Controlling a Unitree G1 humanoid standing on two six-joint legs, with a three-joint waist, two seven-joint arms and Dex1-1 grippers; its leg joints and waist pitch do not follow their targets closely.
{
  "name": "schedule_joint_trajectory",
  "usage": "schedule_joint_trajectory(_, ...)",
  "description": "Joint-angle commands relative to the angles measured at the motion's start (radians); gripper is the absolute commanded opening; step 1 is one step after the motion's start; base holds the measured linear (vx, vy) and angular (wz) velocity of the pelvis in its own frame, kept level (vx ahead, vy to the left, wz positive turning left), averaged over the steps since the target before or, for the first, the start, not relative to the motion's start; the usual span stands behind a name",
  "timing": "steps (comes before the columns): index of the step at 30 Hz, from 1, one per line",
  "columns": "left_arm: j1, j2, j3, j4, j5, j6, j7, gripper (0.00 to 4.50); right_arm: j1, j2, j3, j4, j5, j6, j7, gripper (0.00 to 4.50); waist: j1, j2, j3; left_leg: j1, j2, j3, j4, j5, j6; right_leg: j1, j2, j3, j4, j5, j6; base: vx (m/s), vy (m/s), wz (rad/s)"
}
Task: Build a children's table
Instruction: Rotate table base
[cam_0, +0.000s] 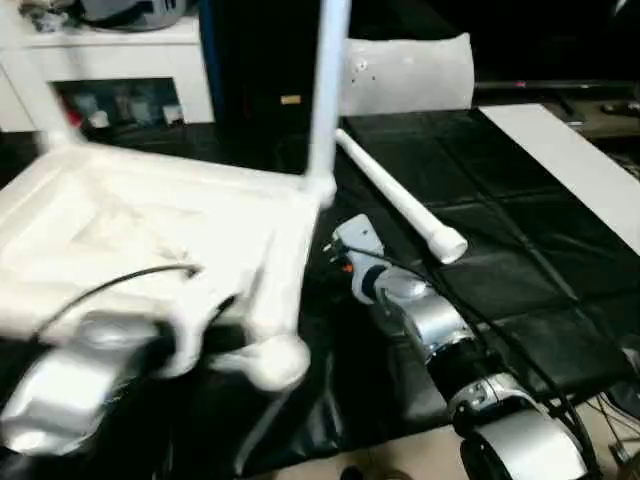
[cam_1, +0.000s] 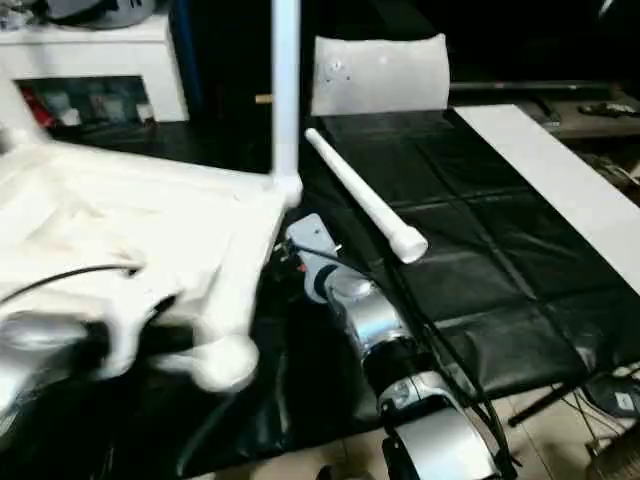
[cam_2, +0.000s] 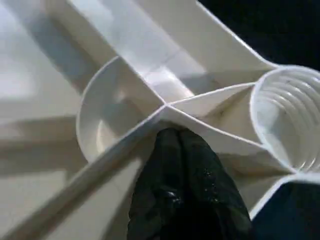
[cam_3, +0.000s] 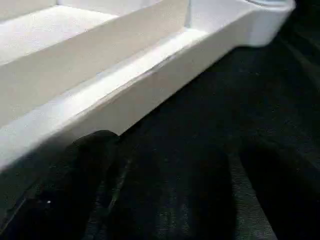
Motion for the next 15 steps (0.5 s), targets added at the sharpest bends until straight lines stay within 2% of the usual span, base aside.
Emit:
schedule_joint_trajectory(1, -0.04, -0.021, -0.01, 0.018, 0.019, -0.077, 0.041, 0.01, -0.028, 0.036, 0.023, -0.013, 0.008, -0.023, 0.01, 4.5, 0.006, 0.019, -0.055, -0.008, 0.005, 0.001, -0.073, -0.218, 0.008, 0.064, -0.052, 0.049, -0.069, -0.305, -0.165, 0.0, 0.0, 0.0)
schedule_joint_trajectory(4, -0.071, -0.049, 0.015, 0.092, 0.053, -0.137, 0.113, 0.01, -0.054, 0.002, -0.005, -0.014, -0.014, -0.006, -0.056, 4.5, 0.004, 0.019, -0.055, -0.006, 0.006, 0.0, -0.072, -0.224, 0.007, 0.06, -0.051, 0.048, -0.072, -0.331, -0.151, 0.0, 0.0, 0.0)
schedule_joint_trajectory(6, -0.076, -0.06, 0.03, 0.095, 0.051, -0.164, 0.128, 0.01, -0.075, -0.016, -0.021, -0.012, -0.015, 0.016, -0.072, 4.5, 0.006, 0.019, -0.057, -0.004, 0.007, 0.0, -0.072, -0.223, 0.003, 0.06, -0.052, 0.047, -0.07, -0.33, -0.151, 0.0, 0.0, 0.0)
schedule_joint_trajectory(8, -0.077, -0.086, 0.074, 0.075, 0.029, -0.194, 0.15, 0.01, -0.141, -0.066, -0.066, 0.017, -0.004, 0.069, -0.08, 4.5, 0.007, 0.021, -0.056, -0.003, 0.008, 0.0, -0.072, -0.225, 0.002, 0.06, -0.048, 0.046, -0.068, -0.313, -0.155, 0.0, 0.0, 0.0)
schedule_joint_trajectory(10, -0.074, -0.088, 0.088, 0.065, 0.018, -0.196, 0.15, 0.01, -0.168, -0.086, -0.077, 0.04, -0.001, 0.08, -0.075, 4.5, 0.012, 0.021, -0.056, -0.001, 0.007, 0.002, -0.069, -0.222, 0.003, 0.058, -0.048, 0.047, -0.063, -0.291, -0.164, 0.0, 0.0, 0.0)
schedule_joint_trajectory(11, -0.056, -0.074, 0.109, 0.022, -0.018, -0.181, 0.115, 0.33, -0.235, -0.135, -0.096, 0.112, 0.003, 0.075, -0.064, 4.5, 0.016, 0.018, -0.06, 0.0, 0.008, 0.004, -0.067, -0.21, 0.004, 0.059, -0.052, 0.047, -0.058, -0.282, -0.169, 0.0, 0.0, 0.0)
schedule_joint_trajectory(13, -0.039, -0.058, 0.118, -0.011, -0.032, -0.185, 0.095, 0.41, -0.279, -0.169, -0.102, 0.169, 0.001, 0.06, -0.061, 4.5, 0.022, 0.017, -0.059, 0.0, 0.007, 0.006, -0.065, -0.195, 0.01, 0.058, -0.05, 0.047, -0.058, -0.257, -0.182, 0.0, 0.0, 0.0)
schedule_joint_trajectory(14, -0.017, -0.038, 0.129, -0.051, -0.05, -0.187, 0.071, 0.41, -0.321, -0.201, -0.098, 0.234, -0.013, 0.043, -0.067, 4.5, 0.023, 0.011, -0.06, -0.008, 0.007, 0.004, -0.065, -0.179, 0.013, 0.063, -0.053, 0.046, -0.049, -0.245, -0.19, 0.0, 0.0, 0.0)
schedule_joint_trajectory(15, -0.009, -0.03, 0.133, -0.069, -0.057, -0.188, 0.062, 0.44, -0.336, -0.213, -0.096, 0.257, -0.019, 0.039, -0.067, 4.5, 0.023, 0.012, -0.059, -0.008, 0.005, 0.007, -0.062, -0.174, 0.016, 0.059, -0.051, 0.046, -0.051, -0.239, -0.192, 0.0, 0.0, 0.0)
